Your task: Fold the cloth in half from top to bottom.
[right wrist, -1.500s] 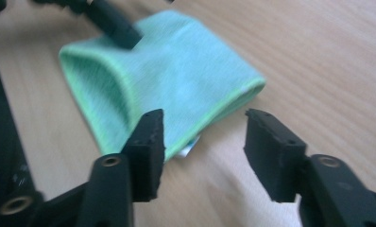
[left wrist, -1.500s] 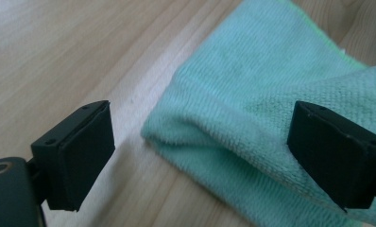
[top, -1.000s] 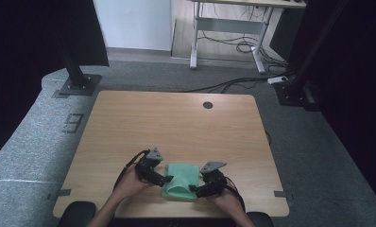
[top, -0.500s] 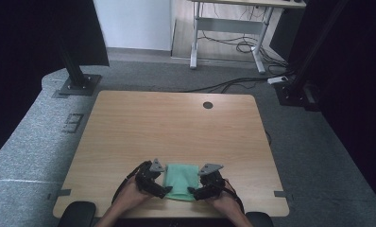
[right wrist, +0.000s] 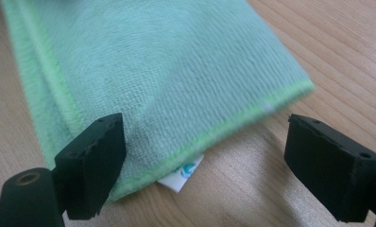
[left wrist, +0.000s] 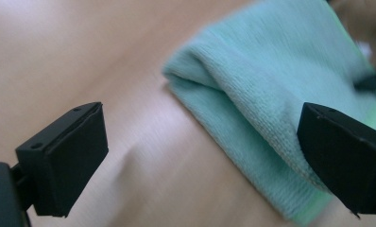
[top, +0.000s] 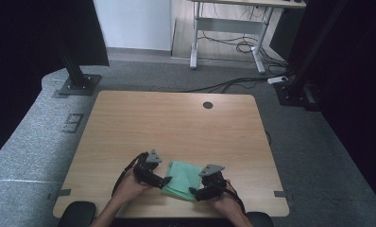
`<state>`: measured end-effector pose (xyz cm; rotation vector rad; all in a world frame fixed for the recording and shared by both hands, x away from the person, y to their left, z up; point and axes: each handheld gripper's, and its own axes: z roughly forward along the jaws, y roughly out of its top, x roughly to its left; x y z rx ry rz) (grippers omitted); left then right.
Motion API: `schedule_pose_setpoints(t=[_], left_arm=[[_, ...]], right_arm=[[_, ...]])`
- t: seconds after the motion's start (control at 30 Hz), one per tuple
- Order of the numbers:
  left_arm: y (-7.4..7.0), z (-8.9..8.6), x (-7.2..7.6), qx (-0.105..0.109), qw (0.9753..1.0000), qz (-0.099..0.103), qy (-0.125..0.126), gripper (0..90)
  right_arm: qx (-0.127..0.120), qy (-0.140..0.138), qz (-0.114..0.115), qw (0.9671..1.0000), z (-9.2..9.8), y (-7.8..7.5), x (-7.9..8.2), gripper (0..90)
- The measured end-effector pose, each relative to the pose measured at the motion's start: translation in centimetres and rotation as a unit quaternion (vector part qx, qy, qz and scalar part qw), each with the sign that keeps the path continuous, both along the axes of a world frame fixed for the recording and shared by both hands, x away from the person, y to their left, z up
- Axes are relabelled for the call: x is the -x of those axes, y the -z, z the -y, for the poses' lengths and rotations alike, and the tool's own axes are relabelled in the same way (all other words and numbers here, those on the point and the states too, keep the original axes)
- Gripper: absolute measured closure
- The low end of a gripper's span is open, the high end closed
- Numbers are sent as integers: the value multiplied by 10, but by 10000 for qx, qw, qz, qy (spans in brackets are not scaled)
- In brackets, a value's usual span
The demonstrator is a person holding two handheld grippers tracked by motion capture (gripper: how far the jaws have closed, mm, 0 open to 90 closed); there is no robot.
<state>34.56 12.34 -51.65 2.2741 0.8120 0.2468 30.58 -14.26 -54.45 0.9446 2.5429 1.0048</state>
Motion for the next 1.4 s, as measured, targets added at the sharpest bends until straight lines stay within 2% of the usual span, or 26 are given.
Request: schedule_pose_setpoints(t=[0.07,0.17,0.23,0.37,0.43,0.47,0.53,0.6,0.67,0.73,0.77,0.8,0.87,0.97,1.07,1.13,1.3,1.37,1.4], left_arm=[[-4,5,-12,73,9998,82,-146,44],[-7,10,-26,180,9994,97,-291,51],[-7,14,-34,151,9991,84,-383,54],[3,21,-45,-285,9983,90,-496,57],[9,22,-47,-495,9967,141,-624,58],[11,22,-48,-609,9956,171,-685,67],[19,23,-47,-1035,9902,476,-804,124],[19,18,-49,-927,9914,324,-867,117],[15,16,-46,-949,9904,436,-902,125],[4,14,-42,-591,9936,385,-883,121],[1,14,-40,-477,9944,394,-858,120],[-5,16,-36,-310,9958,410,-763,117],[-8,22,-32,-116,9974,390,-602,102],[-4,33,-31,-237,9976,390,-513,96],[11,35,-39,-669,9942,429,-719,96],[20,29,-46,-485,9955,171,-798,74],[24,26,-49,-381,9958,85,-833,66],[20,28,-44,-482,9953,233,-803,76],[15,29,-38,-450,9956,337,-747,103]], right_arm=[[-6,-4,-22,10000,0,0,0,133],[-25,5,-45,10000,1,1,-1,133],[-42,13,-58,10000,1,1,-1,133],[-44,5,-68,10000,1,1,-1,133],[-53,7,-70,10000,1,1,-1,133],[-59,13,-73,10000,1,1,-1,133],[-55,6,-77,10000,1,1,-1,133],[-53,5,-74,10000,1,1,-1,133],[-53,9,-74,10000,1,1,-1,133],[-43,1,-78,10000,1,1,-1,132],[-39,9,-74,10000,1,1,-2,130],[-41,9,-79,10000,1,1,-2,129],[-41,9,-82,10000,1,1,-2,129],[-43,12,-76,10000,1,1,-2,129],[-45,8,-65,10000,2,1,-2,130],[-60,11,-83,9999,2,1,-2,129],[-92,13,-120,9999,2,2,-3,129],[-92,17,-115,9999,2,2,-3,129],[-90,15,-110,9999,2,2,-3,129]])
